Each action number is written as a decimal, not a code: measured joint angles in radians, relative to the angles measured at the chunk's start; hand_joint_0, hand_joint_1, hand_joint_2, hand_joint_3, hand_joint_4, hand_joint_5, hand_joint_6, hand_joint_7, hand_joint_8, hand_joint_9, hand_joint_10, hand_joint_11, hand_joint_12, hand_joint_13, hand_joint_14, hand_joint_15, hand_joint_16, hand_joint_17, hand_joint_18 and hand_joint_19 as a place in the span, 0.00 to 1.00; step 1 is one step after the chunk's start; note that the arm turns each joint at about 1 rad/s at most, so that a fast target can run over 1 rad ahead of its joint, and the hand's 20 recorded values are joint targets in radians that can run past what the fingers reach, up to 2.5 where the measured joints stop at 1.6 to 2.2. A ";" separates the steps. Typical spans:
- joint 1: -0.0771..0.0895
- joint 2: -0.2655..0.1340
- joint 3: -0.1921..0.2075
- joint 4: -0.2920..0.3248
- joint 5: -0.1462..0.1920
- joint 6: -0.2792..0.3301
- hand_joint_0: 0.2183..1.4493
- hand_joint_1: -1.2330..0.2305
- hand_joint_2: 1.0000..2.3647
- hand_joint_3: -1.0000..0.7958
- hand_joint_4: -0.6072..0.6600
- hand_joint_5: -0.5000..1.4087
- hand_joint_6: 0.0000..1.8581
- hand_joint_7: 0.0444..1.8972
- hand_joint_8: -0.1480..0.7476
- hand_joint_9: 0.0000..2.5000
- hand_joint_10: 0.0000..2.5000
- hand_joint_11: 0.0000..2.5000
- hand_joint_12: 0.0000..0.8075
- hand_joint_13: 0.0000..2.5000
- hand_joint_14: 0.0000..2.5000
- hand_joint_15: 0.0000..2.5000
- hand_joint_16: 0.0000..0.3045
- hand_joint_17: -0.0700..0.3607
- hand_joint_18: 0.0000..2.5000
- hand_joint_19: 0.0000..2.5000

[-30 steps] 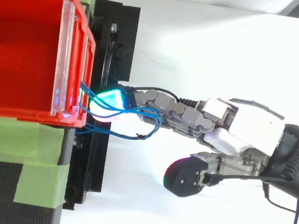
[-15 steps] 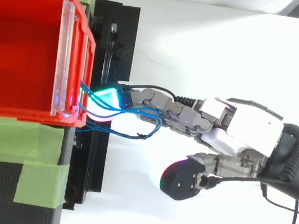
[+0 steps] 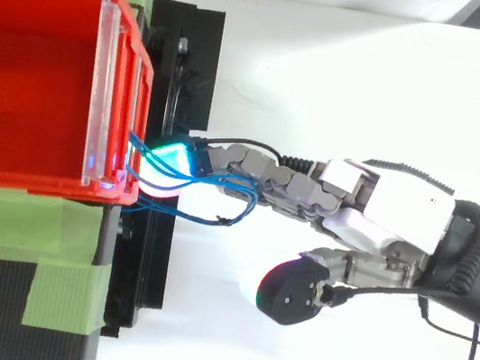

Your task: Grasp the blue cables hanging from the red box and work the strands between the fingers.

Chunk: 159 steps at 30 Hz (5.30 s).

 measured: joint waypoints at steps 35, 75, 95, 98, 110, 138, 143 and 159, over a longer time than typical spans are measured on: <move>0.000 0.001 0.006 -0.009 0.007 -0.054 0.39 0.53 0.00 0.00 0.64 0.08 0.00 0.36 0.55 0.03 0.00 0.08 0.49 0.00 0.00 0.08 0.24 0.54 0.00 0.07; -0.013 0.001 0.079 -0.297 0.005 -0.049 0.39 0.53 0.00 0.00 0.63 0.08 0.00 0.36 0.55 0.03 0.00 0.08 0.49 0.00 0.00 0.08 0.24 0.54 0.00 0.07; -0.022 0.001 0.082 -0.284 -0.047 -0.017 0.40 0.53 0.00 0.00 0.64 0.08 0.00 0.36 0.56 0.05 0.00 0.09 0.50 0.00 0.00 0.09 0.24 0.54 0.00 0.08; -0.025 0.001 0.082 -0.281 -0.057 -0.011 0.40 0.53 0.00 0.00 0.64 0.08 0.00 0.36 0.56 0.05 0.00 0.09 0.50 0.00 0.00 0.09 0.24 0.54 0.00 0.08; -0.034 0.003 0.082 -0.246 -0.072 0.029 0.40 0.51 0.00 0.00 0.65 0.10 0.00 0.34 0.59 0.10 0.00 0.10 0.52 0.01 0.00 0.08 0.24 0.55 0.03 0.06; -0.048 0.013 0.081 -0.242 -0.094 0.030 0.42 0.48 0.00 0.00 0.69 0.17 0.00 0.34 0.68 0.32 0.01 0.40 0.60 0.29 0.01 0.22 0.23 0.53 0.27 0.12; -0.048 0.013 0.081 -0.242 -0.094 0.030 0.42 0.48 0.00 0.00 0.70 0.18 0.00 0.35 0.69 0.35 0.01 0.48 0.65 0.36 0.01 0.34 0.24 0.54 0.35 0.18; -0.048 0.013 0.081 -0.242 -0.094 0.030 0.43 0.46 0.00 0.00 0.72 0.21 0.00 0.37 0.64 0.38 0.13 0.68 0.63 0.46 0.18 0.60 0.25 0.56 0.51 0.44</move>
